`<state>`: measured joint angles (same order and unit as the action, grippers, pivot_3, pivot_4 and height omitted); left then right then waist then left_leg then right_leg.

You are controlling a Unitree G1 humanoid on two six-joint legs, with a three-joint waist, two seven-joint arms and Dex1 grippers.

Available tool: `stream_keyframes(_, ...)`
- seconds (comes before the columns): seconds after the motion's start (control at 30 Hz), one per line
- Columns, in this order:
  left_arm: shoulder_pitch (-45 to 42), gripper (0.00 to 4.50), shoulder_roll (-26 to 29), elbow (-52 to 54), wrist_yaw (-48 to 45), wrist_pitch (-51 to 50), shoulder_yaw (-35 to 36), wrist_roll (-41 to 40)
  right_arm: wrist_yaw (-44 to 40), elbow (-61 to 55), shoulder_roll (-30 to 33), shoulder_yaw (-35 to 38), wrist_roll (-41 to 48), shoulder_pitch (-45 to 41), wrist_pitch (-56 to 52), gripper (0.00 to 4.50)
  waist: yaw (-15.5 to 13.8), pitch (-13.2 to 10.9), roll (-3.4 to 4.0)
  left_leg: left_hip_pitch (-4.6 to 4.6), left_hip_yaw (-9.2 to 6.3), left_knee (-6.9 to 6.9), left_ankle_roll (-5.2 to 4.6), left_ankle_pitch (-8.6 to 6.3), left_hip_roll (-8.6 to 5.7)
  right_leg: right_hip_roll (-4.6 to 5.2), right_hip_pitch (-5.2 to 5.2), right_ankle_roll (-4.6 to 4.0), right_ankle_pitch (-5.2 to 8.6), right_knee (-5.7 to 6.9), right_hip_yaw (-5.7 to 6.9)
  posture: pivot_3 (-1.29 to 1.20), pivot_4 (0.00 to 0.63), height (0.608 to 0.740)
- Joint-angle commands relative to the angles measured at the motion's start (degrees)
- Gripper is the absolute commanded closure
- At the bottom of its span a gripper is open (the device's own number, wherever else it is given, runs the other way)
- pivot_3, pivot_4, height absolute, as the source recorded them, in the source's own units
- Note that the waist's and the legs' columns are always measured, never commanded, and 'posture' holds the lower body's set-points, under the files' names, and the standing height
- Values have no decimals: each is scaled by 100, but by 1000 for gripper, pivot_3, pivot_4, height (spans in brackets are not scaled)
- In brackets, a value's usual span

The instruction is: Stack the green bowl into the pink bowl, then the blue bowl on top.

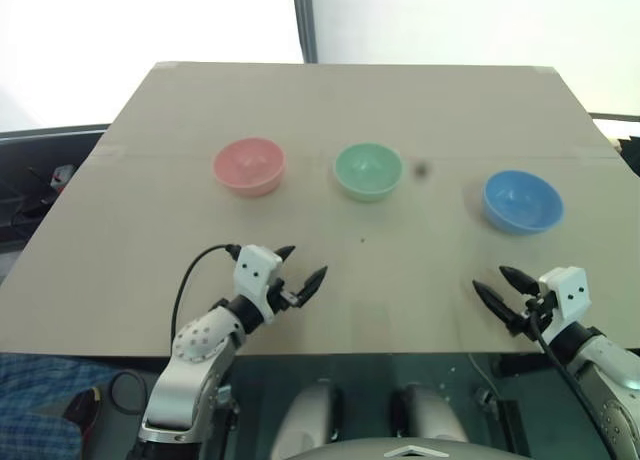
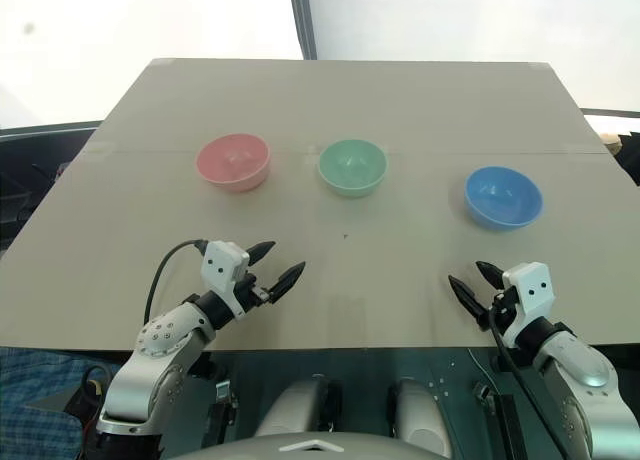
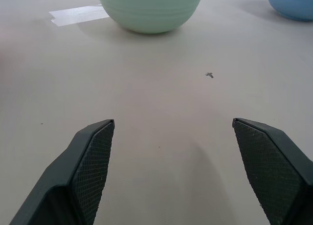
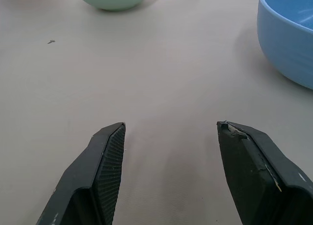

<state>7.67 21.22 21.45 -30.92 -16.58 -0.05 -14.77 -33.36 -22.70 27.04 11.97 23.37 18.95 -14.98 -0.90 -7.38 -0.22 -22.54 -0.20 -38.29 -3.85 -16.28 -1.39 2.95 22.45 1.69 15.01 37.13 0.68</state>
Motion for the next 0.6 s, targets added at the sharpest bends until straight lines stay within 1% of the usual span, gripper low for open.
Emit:
stream_keyframes(0.03,-80,413,29,42,-33,200,86,-33,-35,-172,60,87,54,-72,20,1363,0,0,0,0,0,0,0,0,0,0,0,0,0,0,0,0,150,740)
stream_keyframes(0.13,-104,413,19,-19,-149,310,96,-134,-32,-159,52,78,40,-107,25,1363,0,0,0,0,0,0,0,0,0,0,0,0,0,0,0,0,150,740)
stream_keyframes(0.6,-235,413,19,-172,-209,416,-3,-119,13,-179,20,93,41,-187,-13,1363,1,0,0,0,0,0,0,0,0,0,0,0,0,-1,0,0,150,740)
